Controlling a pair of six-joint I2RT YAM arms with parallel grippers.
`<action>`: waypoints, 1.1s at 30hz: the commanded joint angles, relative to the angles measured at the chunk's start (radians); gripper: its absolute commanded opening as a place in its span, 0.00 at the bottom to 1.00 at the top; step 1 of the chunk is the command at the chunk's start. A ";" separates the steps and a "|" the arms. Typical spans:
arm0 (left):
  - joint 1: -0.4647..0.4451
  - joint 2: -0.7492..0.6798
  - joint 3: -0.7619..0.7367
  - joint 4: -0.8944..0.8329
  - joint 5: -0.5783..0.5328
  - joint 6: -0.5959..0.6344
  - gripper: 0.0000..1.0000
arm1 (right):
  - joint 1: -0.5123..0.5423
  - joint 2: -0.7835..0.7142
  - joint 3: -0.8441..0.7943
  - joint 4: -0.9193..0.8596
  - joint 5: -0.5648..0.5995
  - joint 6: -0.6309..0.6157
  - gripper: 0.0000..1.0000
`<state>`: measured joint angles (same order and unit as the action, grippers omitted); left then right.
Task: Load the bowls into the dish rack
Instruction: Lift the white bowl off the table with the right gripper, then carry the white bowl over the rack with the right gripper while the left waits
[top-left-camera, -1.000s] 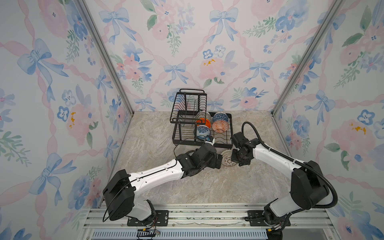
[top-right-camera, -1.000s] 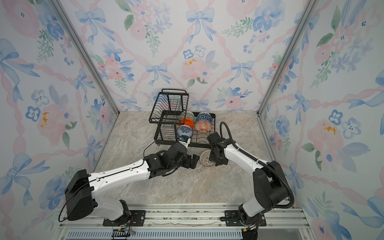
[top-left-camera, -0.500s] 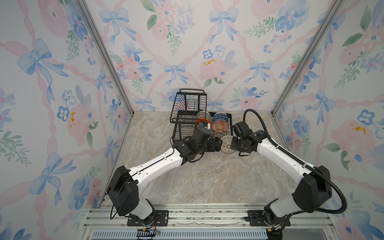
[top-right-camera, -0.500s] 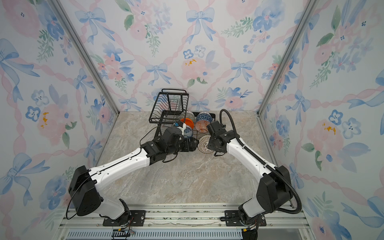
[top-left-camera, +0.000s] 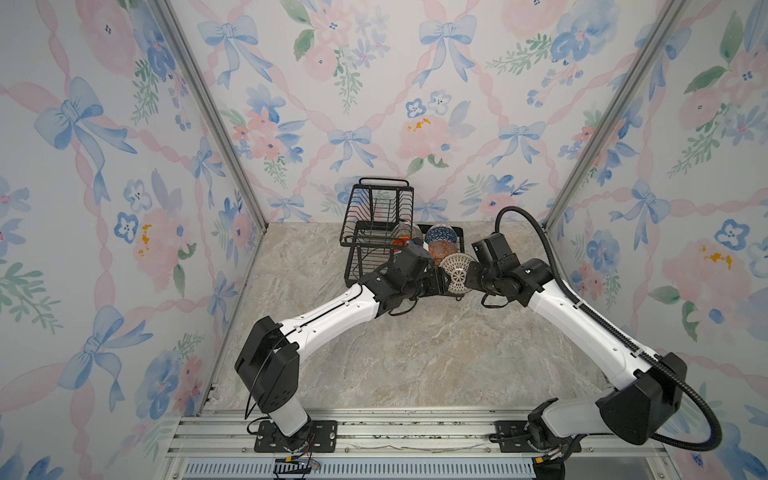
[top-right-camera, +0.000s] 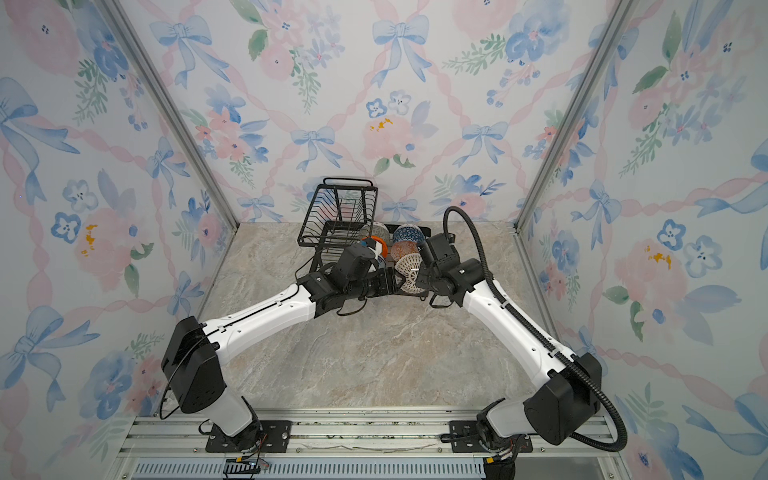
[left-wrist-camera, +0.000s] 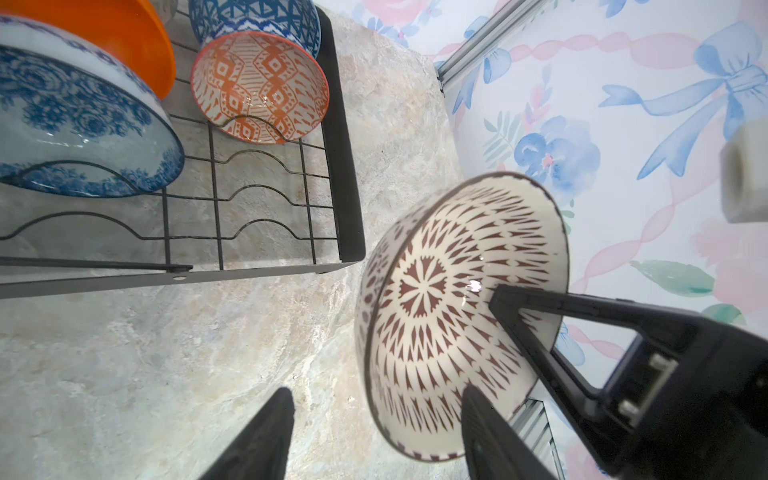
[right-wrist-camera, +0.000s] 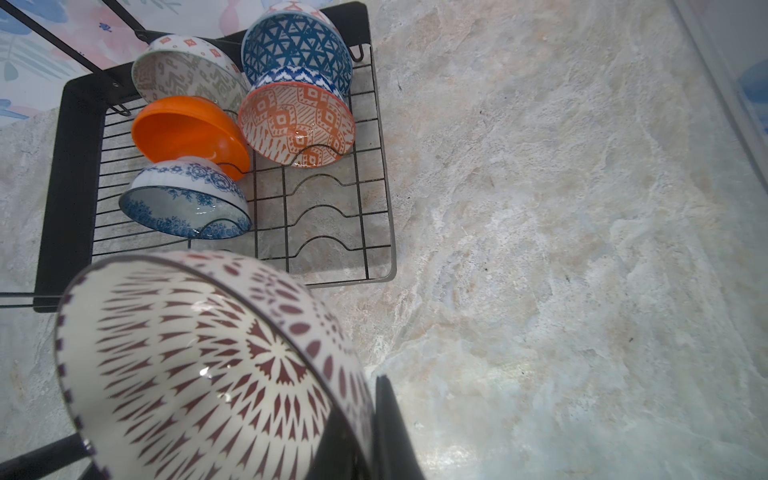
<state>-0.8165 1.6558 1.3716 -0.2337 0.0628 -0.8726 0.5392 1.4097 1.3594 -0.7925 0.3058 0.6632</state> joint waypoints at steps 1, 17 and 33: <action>0.007 0.025 0.029 0.005 0.028 -0.023 0.59 | 0.018 -0.039 0.035 0.036 0.025 -0.016 0.02; 0.007 0.056 0.061 0.005 0.013 -0.043 0.16 | 0.039 -0.046 0.027 0.075 0.030 -0.032 0.06; 0.010 0.058 0.069 0.004 0.020 -0.052 0.00 | 0.038 0.023 0.095 0.033 0.008 -0.024 0.17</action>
<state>-0.7979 1.7142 1.4166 -0.2352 0.0322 -0.9512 0.5724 1.4220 1.4052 -0.7925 0.3069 0.6376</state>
